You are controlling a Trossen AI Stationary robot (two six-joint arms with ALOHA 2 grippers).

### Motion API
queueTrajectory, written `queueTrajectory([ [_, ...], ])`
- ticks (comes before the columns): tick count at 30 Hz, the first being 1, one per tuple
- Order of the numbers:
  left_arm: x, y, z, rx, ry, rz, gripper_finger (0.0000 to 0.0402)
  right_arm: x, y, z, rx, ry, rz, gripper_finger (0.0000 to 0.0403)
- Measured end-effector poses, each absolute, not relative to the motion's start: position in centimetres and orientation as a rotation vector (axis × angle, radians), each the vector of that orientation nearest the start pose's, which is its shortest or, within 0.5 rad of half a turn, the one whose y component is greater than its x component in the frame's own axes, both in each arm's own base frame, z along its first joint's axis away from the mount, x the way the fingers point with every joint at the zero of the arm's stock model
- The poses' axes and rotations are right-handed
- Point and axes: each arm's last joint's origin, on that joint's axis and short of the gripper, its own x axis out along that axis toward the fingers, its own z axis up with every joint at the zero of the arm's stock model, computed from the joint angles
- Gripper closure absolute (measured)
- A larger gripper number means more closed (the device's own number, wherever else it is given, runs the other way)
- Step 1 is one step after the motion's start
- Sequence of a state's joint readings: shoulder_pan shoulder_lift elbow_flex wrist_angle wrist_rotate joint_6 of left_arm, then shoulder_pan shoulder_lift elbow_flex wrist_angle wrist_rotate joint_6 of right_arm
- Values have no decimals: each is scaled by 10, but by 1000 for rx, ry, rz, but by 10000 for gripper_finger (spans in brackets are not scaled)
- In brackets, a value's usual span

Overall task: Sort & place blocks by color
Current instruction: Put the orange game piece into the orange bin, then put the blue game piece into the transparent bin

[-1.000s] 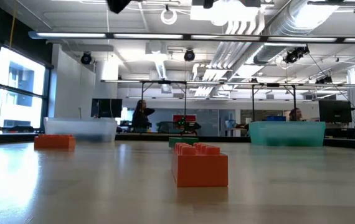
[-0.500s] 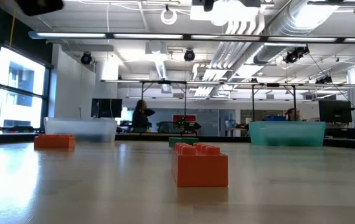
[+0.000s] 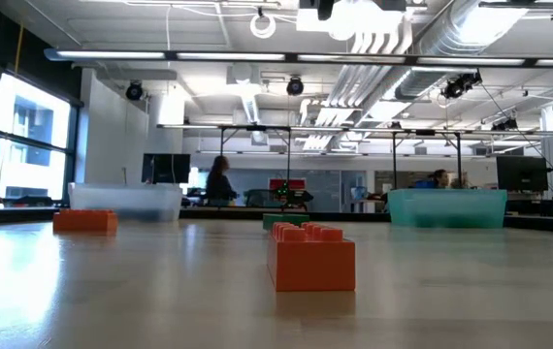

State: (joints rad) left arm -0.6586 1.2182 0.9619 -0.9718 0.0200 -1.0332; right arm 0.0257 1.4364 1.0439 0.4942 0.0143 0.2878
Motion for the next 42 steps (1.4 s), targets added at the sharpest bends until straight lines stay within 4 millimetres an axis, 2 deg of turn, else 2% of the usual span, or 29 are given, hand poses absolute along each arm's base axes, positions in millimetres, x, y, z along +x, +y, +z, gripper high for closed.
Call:
queueTrajectory([
  [14, 165, -128, 208, -528, 1335, 72, 290, 330, 8, 334, 319, -69, 35, 121],
  [18, 165, -124, 201, -541, 1349, 99, 289, 329, 10, 323, 397, 67, 78, 121],
  [23, 167, -122, 199, -567, 1349, 87, 274, 325, 15, 301, 533, 321, 93, 121],
  [30, 169, -122, 196, -536, 1361, 74, 250, 309, 40, 273, 676, 683, 65, 121],
  [34, 171, -122, 192, -519, 1376, 81, 239, 299, 60, 265, 737, 808, 32, 121],
  [42, 173, -120, 190, -458, 1386, 41, 209, 287, 93, 261, 903, 865, -93, 121],
])
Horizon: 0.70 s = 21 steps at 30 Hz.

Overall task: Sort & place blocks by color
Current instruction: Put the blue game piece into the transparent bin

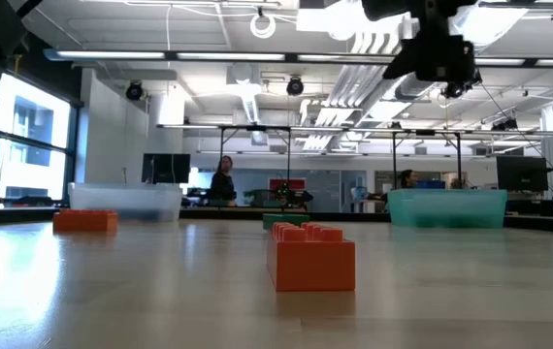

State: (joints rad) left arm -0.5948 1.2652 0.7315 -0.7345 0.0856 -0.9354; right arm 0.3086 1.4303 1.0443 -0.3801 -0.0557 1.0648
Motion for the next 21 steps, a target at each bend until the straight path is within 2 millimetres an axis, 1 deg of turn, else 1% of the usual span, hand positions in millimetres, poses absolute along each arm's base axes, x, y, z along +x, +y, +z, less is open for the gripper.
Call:
queueTrajectory([
  [5, 176, -116, 190, -446, 1385, 25, 189, 277, 113, 258, 1008, 895, -201, 121],
  [9, 178, -113, 190, -448, 1407, -21, 182, 264, 128, 253, 1083, 968, -271, 121],
  [17, 179, -112, 191, -446, 1400, -26, 184, 231, 153, 242, 1145, 1120, -491, 121],
  [21, 182, -113, 192, -470, 1373, -36, 182, 214, 168, 240, 1181, 1169, -568, 121],
])
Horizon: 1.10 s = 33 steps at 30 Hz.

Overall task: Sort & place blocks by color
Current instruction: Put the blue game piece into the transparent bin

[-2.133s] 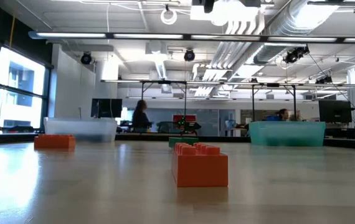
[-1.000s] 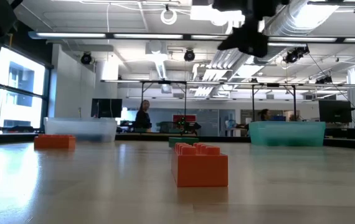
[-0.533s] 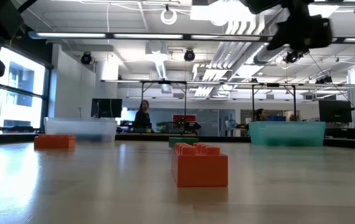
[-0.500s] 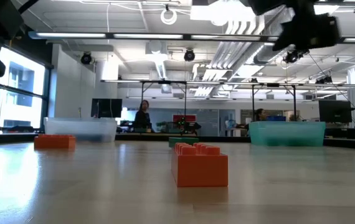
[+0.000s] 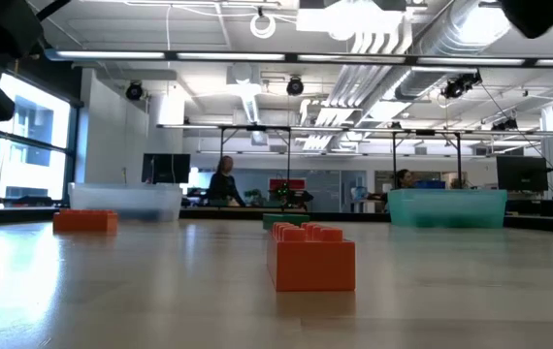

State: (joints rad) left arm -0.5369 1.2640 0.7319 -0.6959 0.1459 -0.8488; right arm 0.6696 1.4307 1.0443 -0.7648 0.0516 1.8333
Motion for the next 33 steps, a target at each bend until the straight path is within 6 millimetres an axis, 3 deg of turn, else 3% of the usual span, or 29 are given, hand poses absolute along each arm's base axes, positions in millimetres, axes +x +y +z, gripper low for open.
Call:
queueTrajectory([
  [6, 187, -116, 199, -496, 1325, -65, 183, 189, 187, 237, 1231, 1181, -692, 121],
  [14, 198, -122, 225, -481, 1230, -116, 182, 166, 203, 226, 1242, 1194, -866, 121],
  [22, 210, -120, 247, -437, 1124, -132, 181, 164, 220, 198, 1188, 1301, -1000, 121],
  [33, 223, -104, 259, -414, 1061, -128, 181, 170, 231, 166, 1121, 1332, -1097, 121],
])
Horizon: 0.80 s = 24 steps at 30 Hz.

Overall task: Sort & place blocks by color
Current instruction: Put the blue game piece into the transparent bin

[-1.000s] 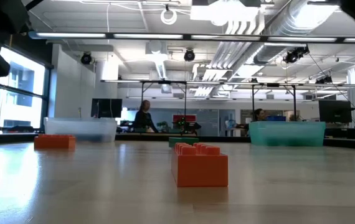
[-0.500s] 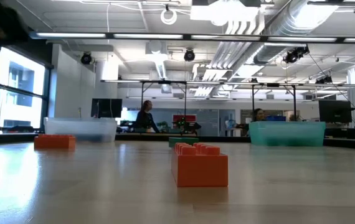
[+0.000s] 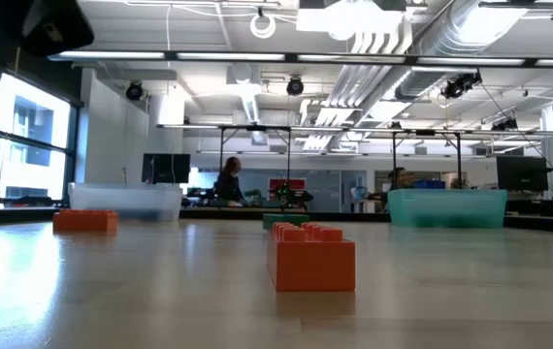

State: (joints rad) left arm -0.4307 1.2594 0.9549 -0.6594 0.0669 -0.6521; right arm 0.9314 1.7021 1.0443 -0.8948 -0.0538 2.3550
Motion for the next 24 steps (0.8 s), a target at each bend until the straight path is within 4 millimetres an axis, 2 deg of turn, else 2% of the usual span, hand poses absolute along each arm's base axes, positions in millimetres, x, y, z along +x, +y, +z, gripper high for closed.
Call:
queueTrajectory([
  [6, 229, -95, 261, -409, 1030, -115, 183, 171, 234, 153, 1083, 1356, -1144, 121],
  [10, 231, -90, 261, -421, 1021, -96, 182, 173, 236, 145, 1070, 1358, -1152, 139],
  [14, 232, -87, 261, -419, 1017, -90, 181, 175, 240, 139, 1069, 1358, -1142, 175],
  [24, 232, -87, 261, -379, 1013, -113, 181, 178, 242, 138, 1083, 1362, -1108, 287],
])
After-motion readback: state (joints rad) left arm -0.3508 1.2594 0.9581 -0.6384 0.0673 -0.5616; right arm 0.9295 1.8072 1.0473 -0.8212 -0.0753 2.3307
